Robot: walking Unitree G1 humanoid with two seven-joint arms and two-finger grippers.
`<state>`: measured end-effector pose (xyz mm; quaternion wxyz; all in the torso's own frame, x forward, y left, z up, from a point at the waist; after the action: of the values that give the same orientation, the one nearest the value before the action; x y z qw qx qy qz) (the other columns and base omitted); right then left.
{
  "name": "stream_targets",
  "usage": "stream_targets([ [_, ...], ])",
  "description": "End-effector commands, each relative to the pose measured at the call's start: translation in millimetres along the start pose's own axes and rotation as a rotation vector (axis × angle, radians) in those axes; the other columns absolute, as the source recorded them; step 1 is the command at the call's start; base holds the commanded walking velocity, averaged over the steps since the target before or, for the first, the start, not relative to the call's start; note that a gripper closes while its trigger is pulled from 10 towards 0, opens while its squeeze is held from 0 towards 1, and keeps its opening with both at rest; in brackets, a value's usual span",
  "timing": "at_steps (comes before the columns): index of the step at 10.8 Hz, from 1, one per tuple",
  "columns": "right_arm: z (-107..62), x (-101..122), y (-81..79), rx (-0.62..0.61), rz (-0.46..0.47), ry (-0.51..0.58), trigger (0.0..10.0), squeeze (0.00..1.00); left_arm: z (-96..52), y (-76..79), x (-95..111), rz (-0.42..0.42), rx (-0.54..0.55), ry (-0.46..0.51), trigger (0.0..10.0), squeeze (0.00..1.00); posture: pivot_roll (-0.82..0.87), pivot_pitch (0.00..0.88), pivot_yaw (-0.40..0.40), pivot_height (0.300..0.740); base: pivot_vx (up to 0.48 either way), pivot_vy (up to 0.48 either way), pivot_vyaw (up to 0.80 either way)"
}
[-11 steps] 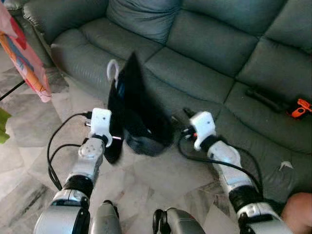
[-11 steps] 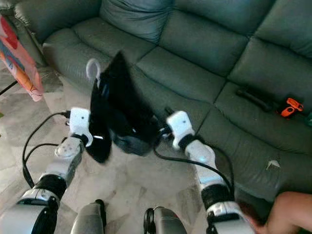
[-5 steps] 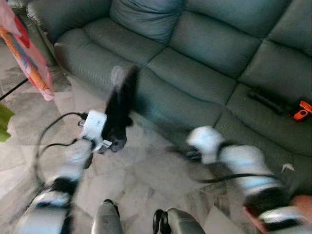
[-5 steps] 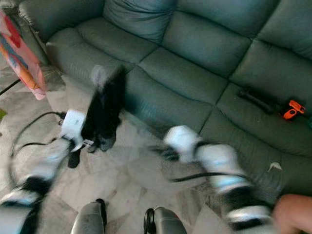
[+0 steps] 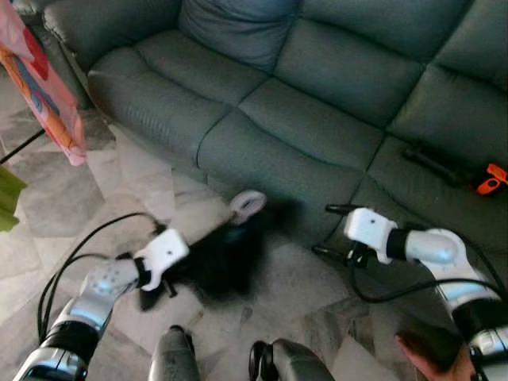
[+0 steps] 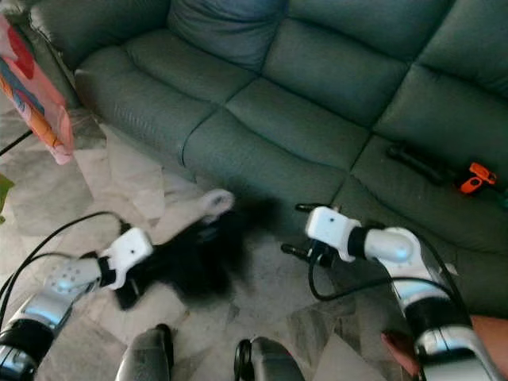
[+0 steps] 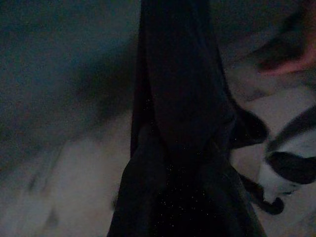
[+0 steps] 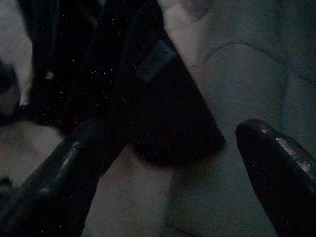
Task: Hang hanger
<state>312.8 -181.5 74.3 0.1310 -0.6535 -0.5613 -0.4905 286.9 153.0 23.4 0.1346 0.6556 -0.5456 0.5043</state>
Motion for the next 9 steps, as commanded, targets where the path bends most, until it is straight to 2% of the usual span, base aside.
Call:
stream_targets([
  [1,1.6,-0.4,-3.6,0.065,-0.034,-0.022,10.0,1.00,4.6,6.6,23.6,0.060,-0.070,0.101,0.0,0.00,-0.01,0.161,-0.086,0.740,0.000,0.000,0.00],
  [4,8.4,5.8,0.8,0.195,-0.096,-0.064,10.0,1.00,3.5,24.2,38.3,0.093,-0.194,0.160,0.0,0.00,0.00,0.158,-0.086,0.740,0.000,0.000,0.00],
  [5,9.2,5.0,0.0,0.214,-0.075,-0.068,10.0,1.00,3.8,25.4,39.5,0.090,-0.202,0.165,0.0,0.00,0.00,0.158,-0.085,0.740,0.000,0.000,0.00],
  [6,9.0,-3.5,-8.2,0.306,0.031,-0.106,0.0,1.00,5.5,28.5,45.0,0.098,-0.218,0.180,0.0,0.00,0.00,0.158,-0.084,0.740,0.000,0.000,0.00],
  [7,6.7,-12.4,-17.9,0.393,0.102,-0.149,0.0,0.00,6.6,29.5,48.3,0.101,-0.229,0.186,0.0,0.00,0.00,0.158,-0.084,0.740,0.000,0.000,0.00],
  [9,10.5,-15.0,-24.2,0.452,0.119,-0.163,0.0,0.00,7.5,29.4,52.4,0.098,-0.238,0.197,0.0,0.00,0.01,0.159,-0.082,0.740,0.000,0.000,0.00],
])
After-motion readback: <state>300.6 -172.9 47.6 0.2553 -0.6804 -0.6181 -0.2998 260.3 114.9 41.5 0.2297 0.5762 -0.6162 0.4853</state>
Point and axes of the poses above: a point about 5 cm out from each wrist's last joint towards the gripper, its own z axis pointing out of the wrist towards the gripper, its own x axis along the axis of the wrist's last joint, y = z × x, the point moved 4 cm from there along z, pointing out of the wrist towards the gripper, and after that the axes turned 7 degrees about z, right-handed, at the moved point
